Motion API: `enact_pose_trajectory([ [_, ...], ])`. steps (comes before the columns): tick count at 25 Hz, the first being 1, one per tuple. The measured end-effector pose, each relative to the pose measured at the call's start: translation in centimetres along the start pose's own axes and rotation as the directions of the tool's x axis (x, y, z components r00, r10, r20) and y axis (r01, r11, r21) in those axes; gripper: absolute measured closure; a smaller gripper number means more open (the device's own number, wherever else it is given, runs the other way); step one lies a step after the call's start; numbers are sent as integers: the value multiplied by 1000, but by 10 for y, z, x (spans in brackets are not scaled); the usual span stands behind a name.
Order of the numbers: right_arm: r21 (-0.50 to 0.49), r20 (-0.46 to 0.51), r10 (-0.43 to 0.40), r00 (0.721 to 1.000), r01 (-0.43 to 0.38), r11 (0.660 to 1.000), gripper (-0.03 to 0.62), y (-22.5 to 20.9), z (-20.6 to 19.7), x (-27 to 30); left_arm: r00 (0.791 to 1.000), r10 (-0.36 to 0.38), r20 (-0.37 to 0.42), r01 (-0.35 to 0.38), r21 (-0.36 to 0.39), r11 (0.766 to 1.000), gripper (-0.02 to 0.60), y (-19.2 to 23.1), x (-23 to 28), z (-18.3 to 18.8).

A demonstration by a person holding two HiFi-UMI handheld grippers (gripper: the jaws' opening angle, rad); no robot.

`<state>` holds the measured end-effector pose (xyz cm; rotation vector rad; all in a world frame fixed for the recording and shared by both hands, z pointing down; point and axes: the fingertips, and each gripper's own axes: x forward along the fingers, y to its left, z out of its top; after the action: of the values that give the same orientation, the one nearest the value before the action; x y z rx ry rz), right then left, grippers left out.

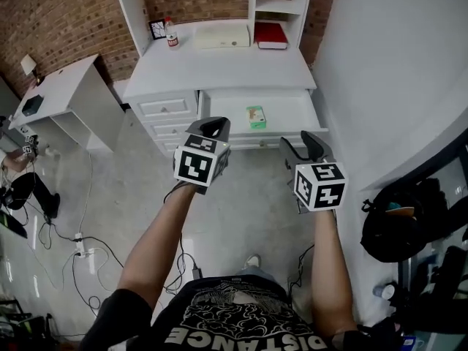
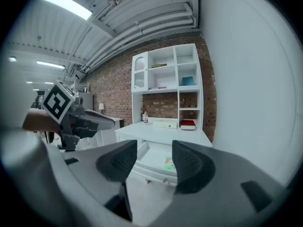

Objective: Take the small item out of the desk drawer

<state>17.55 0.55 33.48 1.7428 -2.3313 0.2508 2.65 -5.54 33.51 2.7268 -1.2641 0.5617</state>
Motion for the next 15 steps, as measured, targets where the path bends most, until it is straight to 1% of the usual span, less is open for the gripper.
enact_pose_trajectory([
  [4,-1,-3,41,999,-41,999,332,-23,-4,12,1000,19,-9,-19,-7,1000,577,-9,24,6],
  [8,14,-14,64,998,-64,998,317,-45,-8,24,999,41,-25,-41,-6,999,577,-14,41,10],
  [15,5,-22,106,994,-106,994,293,-70,-7,41,995,82,-53,-83,-15,996,577,-16,65,11],
])
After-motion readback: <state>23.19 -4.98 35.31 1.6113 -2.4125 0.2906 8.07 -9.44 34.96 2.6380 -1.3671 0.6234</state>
